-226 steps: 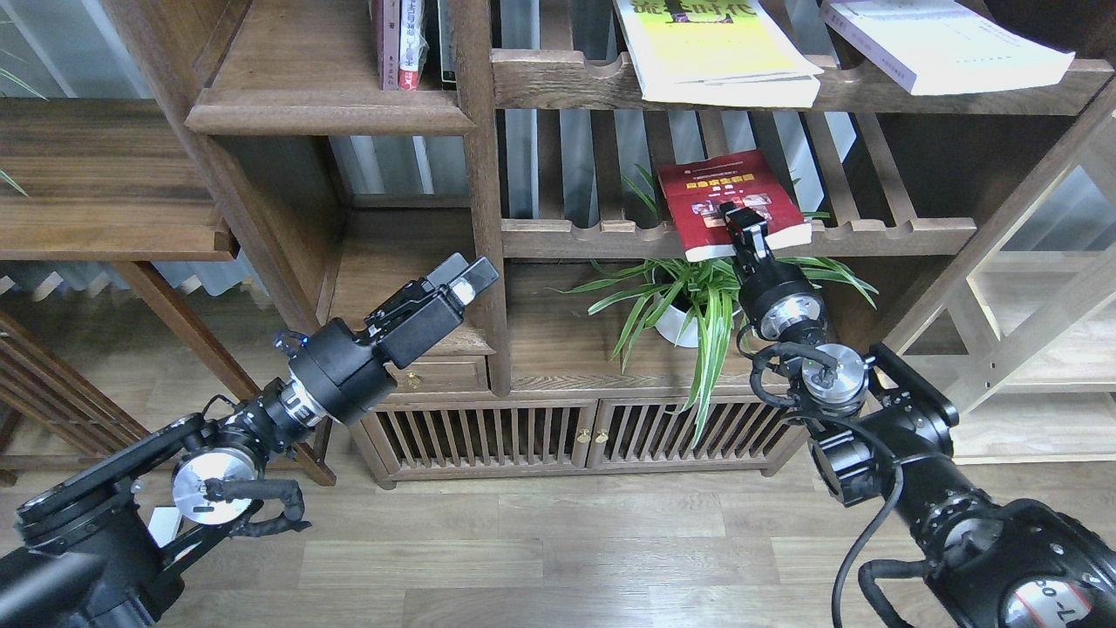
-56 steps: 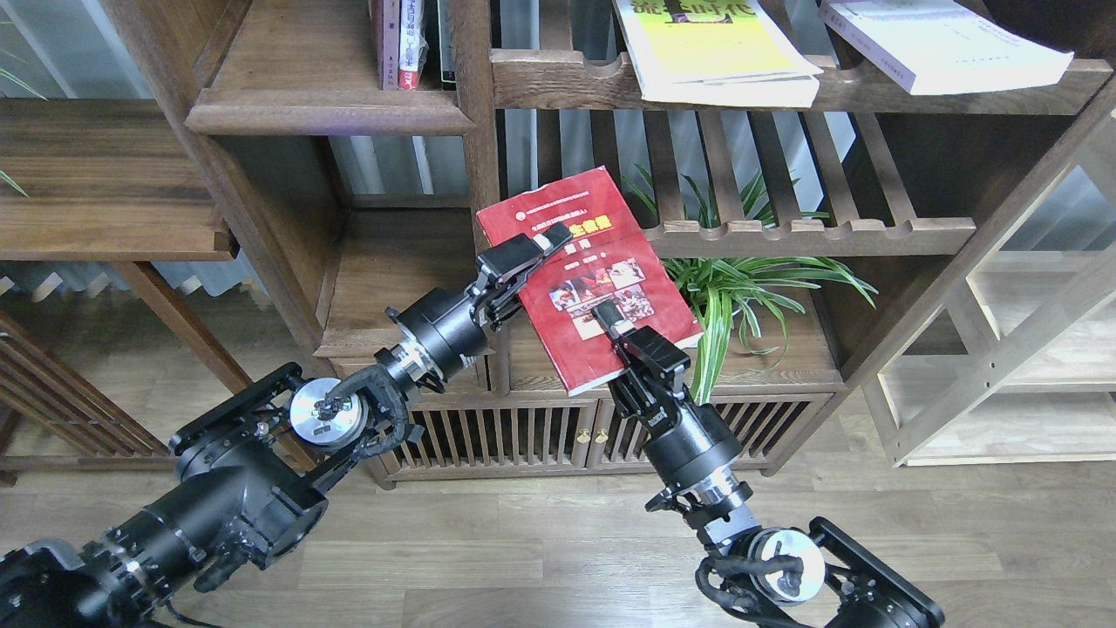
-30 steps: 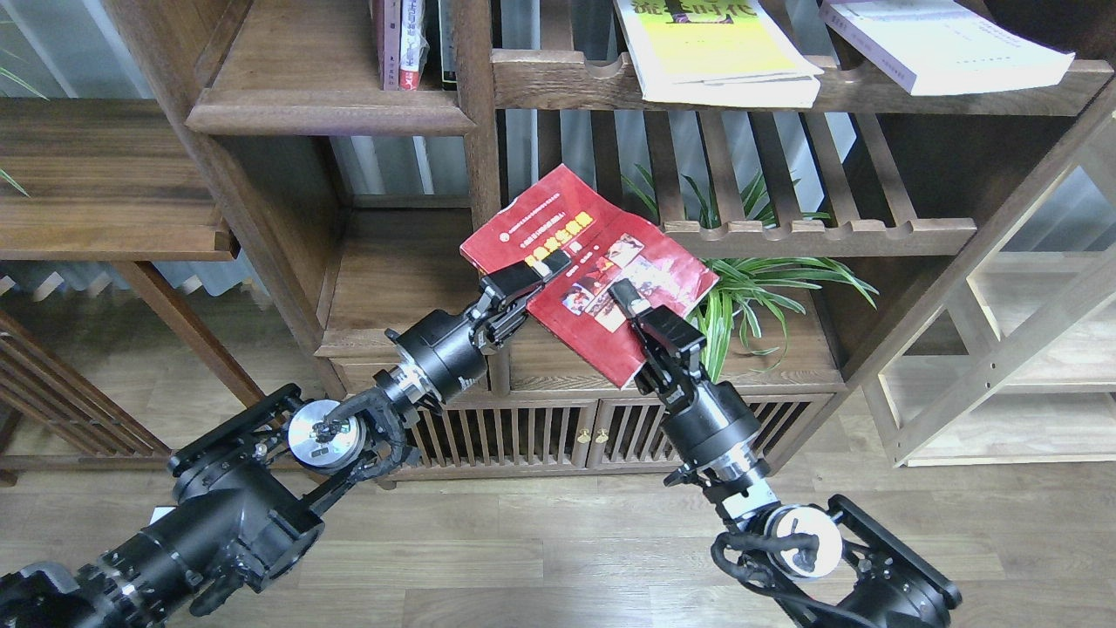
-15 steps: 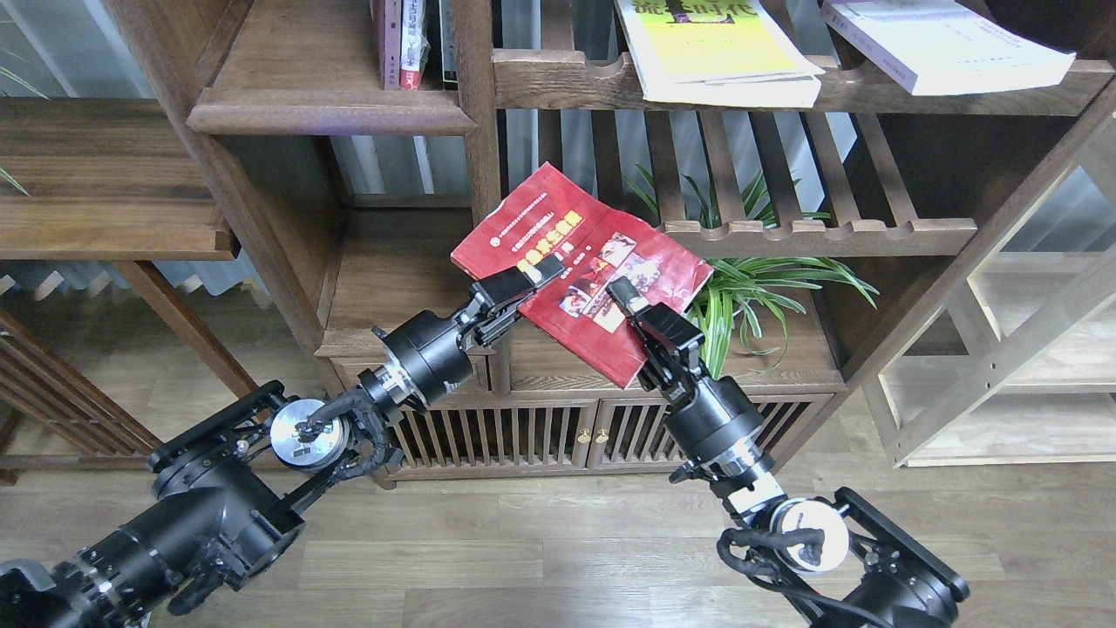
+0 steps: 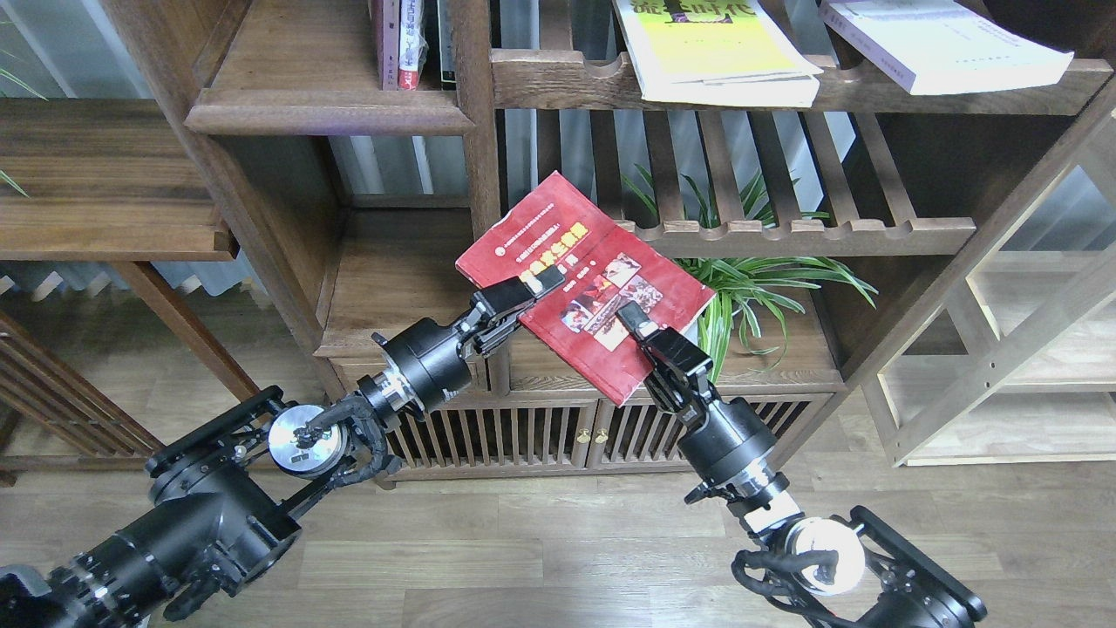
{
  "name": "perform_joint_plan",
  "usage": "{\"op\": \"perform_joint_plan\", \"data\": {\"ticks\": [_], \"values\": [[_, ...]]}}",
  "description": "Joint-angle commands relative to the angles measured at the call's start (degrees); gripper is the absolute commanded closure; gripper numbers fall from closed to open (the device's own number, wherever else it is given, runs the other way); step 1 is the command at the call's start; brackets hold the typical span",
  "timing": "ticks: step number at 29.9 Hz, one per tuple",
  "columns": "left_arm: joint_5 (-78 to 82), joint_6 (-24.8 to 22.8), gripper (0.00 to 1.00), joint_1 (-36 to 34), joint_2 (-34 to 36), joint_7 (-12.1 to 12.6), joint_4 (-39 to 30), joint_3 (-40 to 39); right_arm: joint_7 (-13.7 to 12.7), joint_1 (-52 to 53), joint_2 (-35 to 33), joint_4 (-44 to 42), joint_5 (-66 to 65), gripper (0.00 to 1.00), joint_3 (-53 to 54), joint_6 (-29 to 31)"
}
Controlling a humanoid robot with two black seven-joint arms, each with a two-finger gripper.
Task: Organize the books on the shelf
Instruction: 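Grasp the red book's edge with the left gripper beside the right gripper, then release with the right gripper and lift the book up with the left gripper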
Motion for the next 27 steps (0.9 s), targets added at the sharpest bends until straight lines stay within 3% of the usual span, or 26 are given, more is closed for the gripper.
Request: {"op": "perform_joint_plan", "data": {"ticks": [1, 4, 7, 11, 14, 17, 20, 22, 27], "values": [[0.1, -0.3, 1.00, 0.0, 0.6, 0.4, -0.3, -2.1, -0.1, 0.1, -0.3, 0.1, -0.1, 0.08, 0.7, -0.1], [0.1, -0.3, 1.00, 0.2, 0.7, 0.4, -0.3, -2.1, -0.1, -0.2, -0.1, -0.2, -0.1, 0.31, 0.9, -0.1], [0.1, -0.3, 1.00, 0.3, 0.7, 0.4, -0.3, -2.1, -0.2, -0.1, 0.0, -2.1, 0.0, 0.73, 0.9, -0.1], [0.1, -0.3, 1.00, 0.3, 0.7, 0.4, -1.3, -2.1, -0.3, 0.5, 0.1, -5.5, 0.0, 0.97, 0.9, -0.1], [0.2, -0.3, 1.00, 0.3, 0.8, 0.5, -2.8, -1.9, -0.2, 0.4, 0.0, -5.7, 0.2, 0.93, 1.0, -0.1], [2.7, -0.3, 1.00, 0.7, 1.9, 0.5, -4.0, -1.8, -0.2, 0.1, -0.2, -5.9, 0.2, 0.66, 1.0, -0.1], [6.5, -0.3, 1.00, 1.0, 3.9, 0.5, -4.8, -2.0, -0.1, 0.0, -0.6, -5.9, 0.2, 0.33, 1.2, -0.1], [8.1, -0.3, 1.00, 1.1, 5.5, 0.5, -5.2, -2.0, -0.2, -0.1, -0.7, -5.8, 0.1, 0.20, 2.0, -0.1], [8.8, -0.3, 1.00, 1.2, 9.9, 0.5, -8.7, -2.0, -0.2, -0.1, -0.7, -5.9, 0.0, 0.13, 2.4, -0.1]]}}
